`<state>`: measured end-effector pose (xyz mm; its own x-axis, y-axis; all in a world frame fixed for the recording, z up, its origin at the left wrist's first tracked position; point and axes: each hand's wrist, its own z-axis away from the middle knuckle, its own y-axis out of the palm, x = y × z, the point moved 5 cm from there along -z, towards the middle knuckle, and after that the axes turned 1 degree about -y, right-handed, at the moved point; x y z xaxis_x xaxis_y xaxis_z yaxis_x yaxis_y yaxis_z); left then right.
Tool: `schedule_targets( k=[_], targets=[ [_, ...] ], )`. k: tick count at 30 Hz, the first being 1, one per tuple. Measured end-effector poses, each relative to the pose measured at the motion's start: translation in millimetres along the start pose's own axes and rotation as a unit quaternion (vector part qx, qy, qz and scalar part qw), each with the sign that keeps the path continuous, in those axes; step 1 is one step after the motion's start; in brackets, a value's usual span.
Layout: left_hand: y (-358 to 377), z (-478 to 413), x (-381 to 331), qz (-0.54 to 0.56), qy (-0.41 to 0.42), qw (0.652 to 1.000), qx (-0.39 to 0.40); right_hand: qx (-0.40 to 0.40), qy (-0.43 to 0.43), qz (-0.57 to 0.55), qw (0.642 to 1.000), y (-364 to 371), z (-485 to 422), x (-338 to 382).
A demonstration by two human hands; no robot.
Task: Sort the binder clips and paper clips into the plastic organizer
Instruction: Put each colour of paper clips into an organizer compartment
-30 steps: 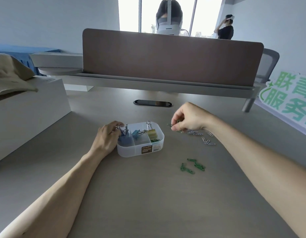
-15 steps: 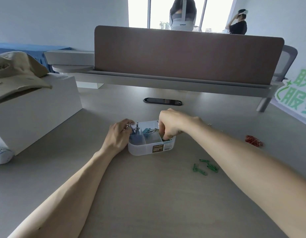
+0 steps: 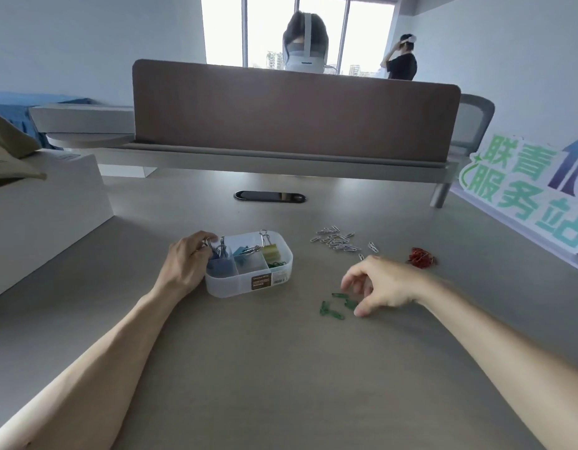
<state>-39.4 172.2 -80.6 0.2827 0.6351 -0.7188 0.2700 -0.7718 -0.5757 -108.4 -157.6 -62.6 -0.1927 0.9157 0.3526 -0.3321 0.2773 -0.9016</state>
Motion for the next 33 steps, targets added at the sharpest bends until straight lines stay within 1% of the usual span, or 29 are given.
schedule_targets(
  k=[5,7,9,13,18,22,27,29,33],
  targets=[
    [2.9,4.1,-6.7,0.003,0.009,1.0,0.006,-0.069,-0.02,-0.079,0.994,3.3,-0.9,9.4],
    [2.7,4.5,-8.0,0.003,0.01,1.0,0.005,-0.088,-0.029,-0.072,0.993,1.5,-3.9,14.9],
    [2.5,4.1,-9.1,-0.005,0.015,1.0,0.003,-0.1,-0.035,-0.029,0.994,-1.6,-4.9,18.1],
    [2.0,3.2,-8.2,-0.01,0.018,1.0,0.001,-0.087,-0.039,0.03,0.995,3.7,-8.1,25.5],
    [2.3,4.3,-7.2,-0.007,0.009,1.0,0.007,-0.065,-0.024,0.044,0.997,7.9,-12.4,29.0],
    [2.6,5.0,-8.6,-0.004,0.016,1.0,0.01,-0.066,-0.016,0.08,0.994,8.8,-12.0,31.3],
    [2.6,3.9,-6.3,0.0,0.012,1.0,0.009,-0.05,-0.006,0.098,0.994,10.0,-9.4,32.7],
    [3.2,2.9,-5.6,0.002,0.009,1.0,0.011,-0.048,-0.004,0.078,0.996,7.0,-7.5,31.8],
    [2.9,2.6,-5.1,0.003,0.008,1.0,0.01,-0.041,-0.018,-0.026,0.999,4.4,-1.6,34.0]
  ],
)
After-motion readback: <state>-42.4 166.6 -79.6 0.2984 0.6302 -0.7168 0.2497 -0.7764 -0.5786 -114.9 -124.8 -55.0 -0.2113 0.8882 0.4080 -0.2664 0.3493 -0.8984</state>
